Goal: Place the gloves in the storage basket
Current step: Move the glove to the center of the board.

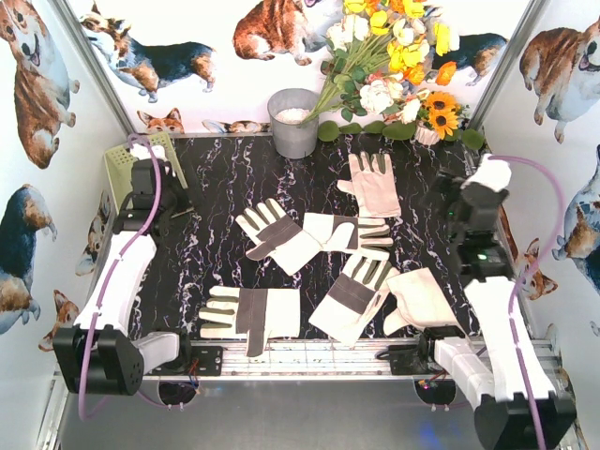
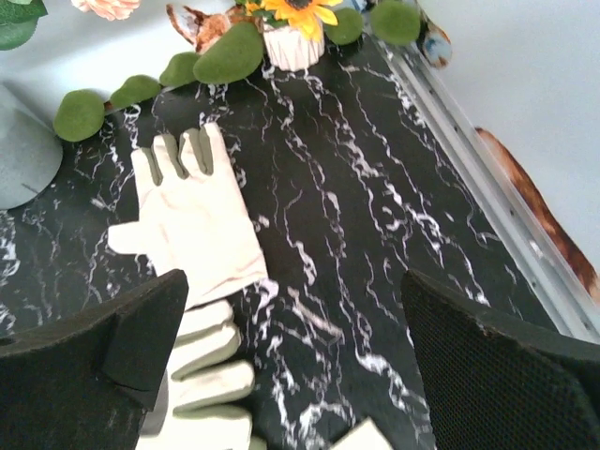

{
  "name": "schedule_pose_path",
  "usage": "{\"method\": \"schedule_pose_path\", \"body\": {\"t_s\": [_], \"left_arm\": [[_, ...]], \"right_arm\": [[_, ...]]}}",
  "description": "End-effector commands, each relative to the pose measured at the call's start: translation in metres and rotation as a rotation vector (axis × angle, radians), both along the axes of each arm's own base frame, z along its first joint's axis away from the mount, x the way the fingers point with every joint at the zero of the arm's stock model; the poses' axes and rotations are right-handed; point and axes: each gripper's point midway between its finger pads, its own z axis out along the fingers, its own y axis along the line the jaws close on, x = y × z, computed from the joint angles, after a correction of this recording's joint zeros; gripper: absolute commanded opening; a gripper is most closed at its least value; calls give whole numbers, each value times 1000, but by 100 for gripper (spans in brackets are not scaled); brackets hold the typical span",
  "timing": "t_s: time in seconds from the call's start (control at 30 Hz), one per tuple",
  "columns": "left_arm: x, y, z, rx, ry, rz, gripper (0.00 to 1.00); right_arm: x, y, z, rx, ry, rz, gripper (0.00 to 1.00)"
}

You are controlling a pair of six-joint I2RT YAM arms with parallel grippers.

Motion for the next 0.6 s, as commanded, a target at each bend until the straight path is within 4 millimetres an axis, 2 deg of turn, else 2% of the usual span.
{"method": "schedule_pose_path", "body": {"t_s": [0.0,0.1,0.23,0.33,0.37,0.47,0.57], "left_arm": [[-47,-47,-41,-227,227,-58,100],[-60,-78,-57,-312,290,-101,100],[-69,-122,-82,-463,365,-157,100],[-77,-143,-100,-498,413,-152,98],[-82,-148,-108,-511,434,-146,96],[-95,-159,-134,-570,515,-103,77],[-93,-165,-143,-594,514,-73,73]], "right_arm": [[-48,24,-19,190,218,68,100],[-58,46,-11,275,227,160,100],[-70,62,-16,335,298,223,98],[-75,76,-23,375,378,291,93],[-76,83,-25,381,403,332,91],[-79,90,-29,386,468,381,90],[-76,97,-25,399,475,421,89]]}}
